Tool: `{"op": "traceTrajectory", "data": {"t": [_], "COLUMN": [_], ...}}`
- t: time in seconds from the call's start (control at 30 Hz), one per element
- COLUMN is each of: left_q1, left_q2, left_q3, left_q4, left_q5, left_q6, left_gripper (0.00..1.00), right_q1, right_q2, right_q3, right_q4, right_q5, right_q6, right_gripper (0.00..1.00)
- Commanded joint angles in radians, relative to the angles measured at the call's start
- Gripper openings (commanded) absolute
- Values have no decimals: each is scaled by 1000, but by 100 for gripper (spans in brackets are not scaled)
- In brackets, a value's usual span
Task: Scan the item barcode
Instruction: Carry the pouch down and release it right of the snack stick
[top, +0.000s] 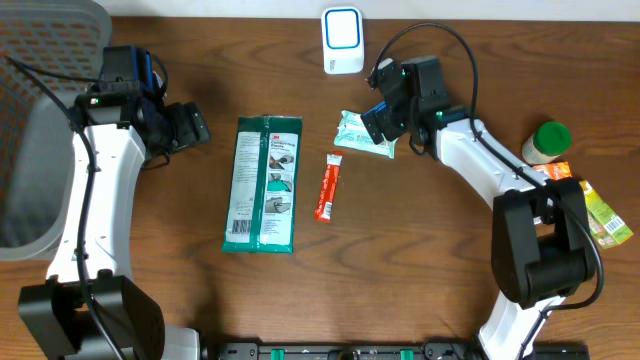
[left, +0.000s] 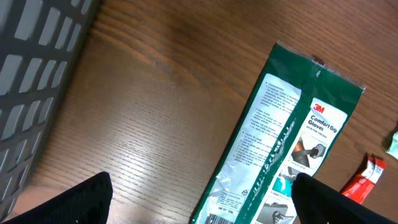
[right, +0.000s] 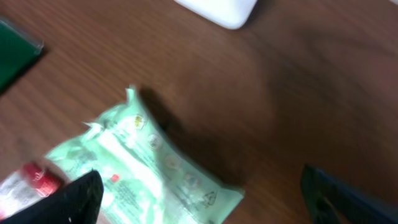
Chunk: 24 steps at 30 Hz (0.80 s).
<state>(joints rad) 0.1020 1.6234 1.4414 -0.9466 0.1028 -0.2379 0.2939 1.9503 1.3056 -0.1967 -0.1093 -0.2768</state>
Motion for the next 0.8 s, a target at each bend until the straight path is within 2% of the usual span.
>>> {"op": "traceTrajectory", "data": {"t": [0.0, 0.17, 0.4, 0.47, 0.5, 0.53, 0.77], "left_q1": [4, 4, 4, 4, 4, 4, 4], "left_q2": [4, 4, 4, 4, 4, 4, 4], "left_q3": [3, 3, 3, 3, 3, 3, 3], "left_q4": [-6, -6, -6, -6, -6, -5, -6], "left_q5": [-2, -2, -2, -2, -2, -2, -2], "left_q6": [6, 6, 6, 6, 6, 6, 6], "left_gripper": [92, 92, 93, 93, 92, 92, 92], "right_q1": [-2, -2, -15, -29, -38, -48, -150], "right_q2": [8, 72, 98, 74, 56, 35, -156], "right_q3": [-67, -108, -108, -108, -108, -108, -108], "right_q4": [80, 114, 82, 49, 24, -10, -362], "right_q5": [19, -159, -180, -167, -156, -139, 149], "right_q6": [-27, -28, -27, -27, -27, -27, -23], "right_gripper": [97, 83, 30, 11, 6, 2, 1]}}
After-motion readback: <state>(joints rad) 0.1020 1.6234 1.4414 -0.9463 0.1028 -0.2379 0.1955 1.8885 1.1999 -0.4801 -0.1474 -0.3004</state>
